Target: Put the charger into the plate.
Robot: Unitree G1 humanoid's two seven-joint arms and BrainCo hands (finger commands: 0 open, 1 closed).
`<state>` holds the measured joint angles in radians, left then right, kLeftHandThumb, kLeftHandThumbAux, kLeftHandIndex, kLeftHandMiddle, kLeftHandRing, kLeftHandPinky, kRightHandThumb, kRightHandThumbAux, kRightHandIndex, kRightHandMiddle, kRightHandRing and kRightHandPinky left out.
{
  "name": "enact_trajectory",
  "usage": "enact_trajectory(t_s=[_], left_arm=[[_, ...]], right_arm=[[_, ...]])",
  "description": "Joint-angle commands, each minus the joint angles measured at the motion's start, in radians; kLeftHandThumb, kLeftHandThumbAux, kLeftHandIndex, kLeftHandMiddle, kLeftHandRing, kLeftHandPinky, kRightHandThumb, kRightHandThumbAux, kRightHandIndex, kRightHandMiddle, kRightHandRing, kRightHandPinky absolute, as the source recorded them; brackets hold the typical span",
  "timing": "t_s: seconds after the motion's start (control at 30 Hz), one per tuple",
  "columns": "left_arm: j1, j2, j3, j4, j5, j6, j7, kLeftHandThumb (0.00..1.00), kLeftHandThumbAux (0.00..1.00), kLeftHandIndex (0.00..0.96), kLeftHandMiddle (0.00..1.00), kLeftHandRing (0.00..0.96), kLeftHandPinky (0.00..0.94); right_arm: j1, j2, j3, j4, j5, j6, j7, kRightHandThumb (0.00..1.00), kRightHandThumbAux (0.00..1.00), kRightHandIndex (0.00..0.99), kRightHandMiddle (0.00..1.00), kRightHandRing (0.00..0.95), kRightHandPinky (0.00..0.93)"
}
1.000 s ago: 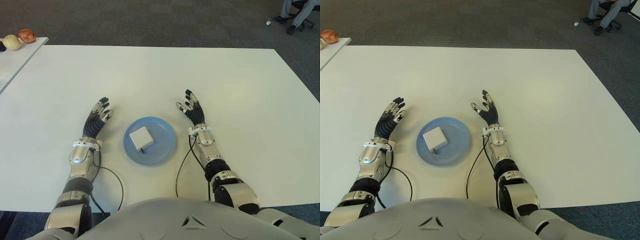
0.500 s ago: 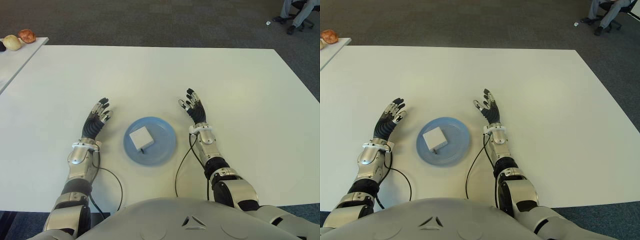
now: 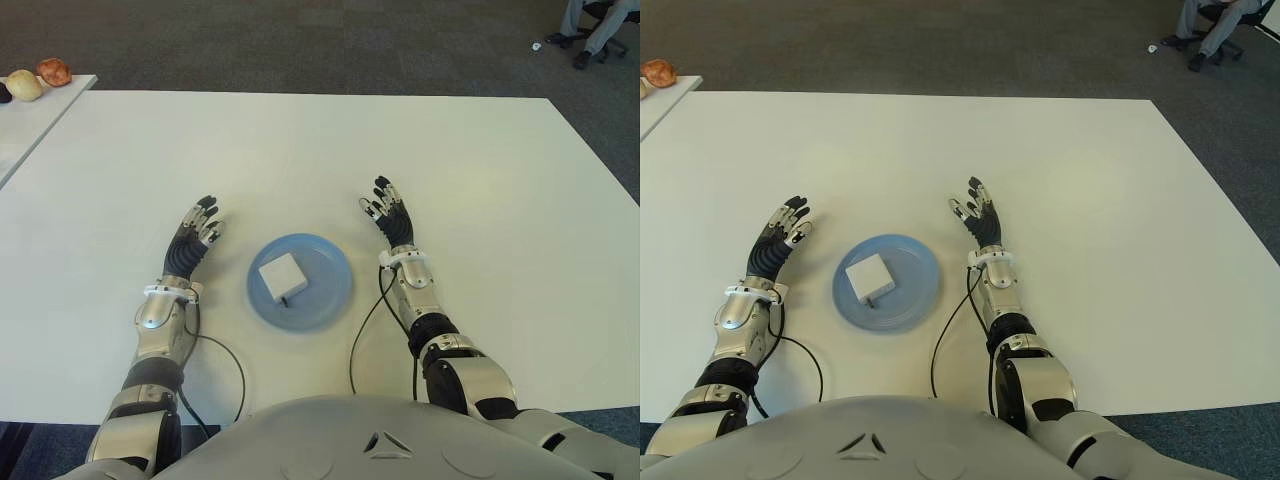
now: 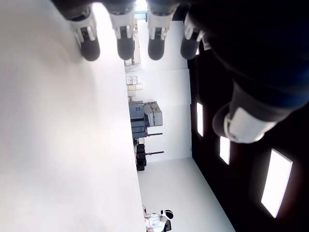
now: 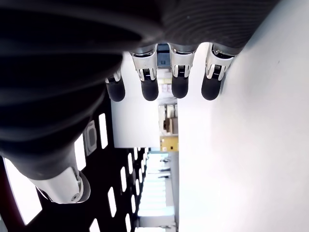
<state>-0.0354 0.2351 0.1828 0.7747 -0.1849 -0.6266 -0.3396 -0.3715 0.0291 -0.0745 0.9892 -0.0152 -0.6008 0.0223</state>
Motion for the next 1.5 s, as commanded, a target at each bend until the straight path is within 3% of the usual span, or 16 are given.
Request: enact_trajectory(t_s=[0.03, 0.73, 1.5], left_arm=[[0.085, -0.028, -0.008, 0.054, 0.005, 0.075, -0.009, 0.0, 0.569, 0.027, 0.064, 0.051, 0.065], [0.097, -0.039, -0.011, 0.024, 0.013, 0.081, 0.016, 0.0, 0.579, 0.026, 0.067, 0.055, 0.071], [0.099, -0.046, -0.018, -0.017, 0.03, 0.139, 0.087, 0.0, 0.59, 0.032, 0.079, 0.067, 0.08]], right_arm=[[0.043, 0.009, -0.006, 0.024, 0.016, 0.021, 0.009, 0.118, 0.675, 0.0, 0.006, 0.001, 0.026], [0.111, 0.026, 0.014, -0.043, 0.0, 0.008, -0.011, 0.116, 0.66, 0.008, 0.021, 0.015, 0.036], [0.285, 0.031, 0.101, -0.248, -0.047, 0.012, -0.022, 0.134, 0.631, 0.0, 0.0, 0.0, 0.016]])
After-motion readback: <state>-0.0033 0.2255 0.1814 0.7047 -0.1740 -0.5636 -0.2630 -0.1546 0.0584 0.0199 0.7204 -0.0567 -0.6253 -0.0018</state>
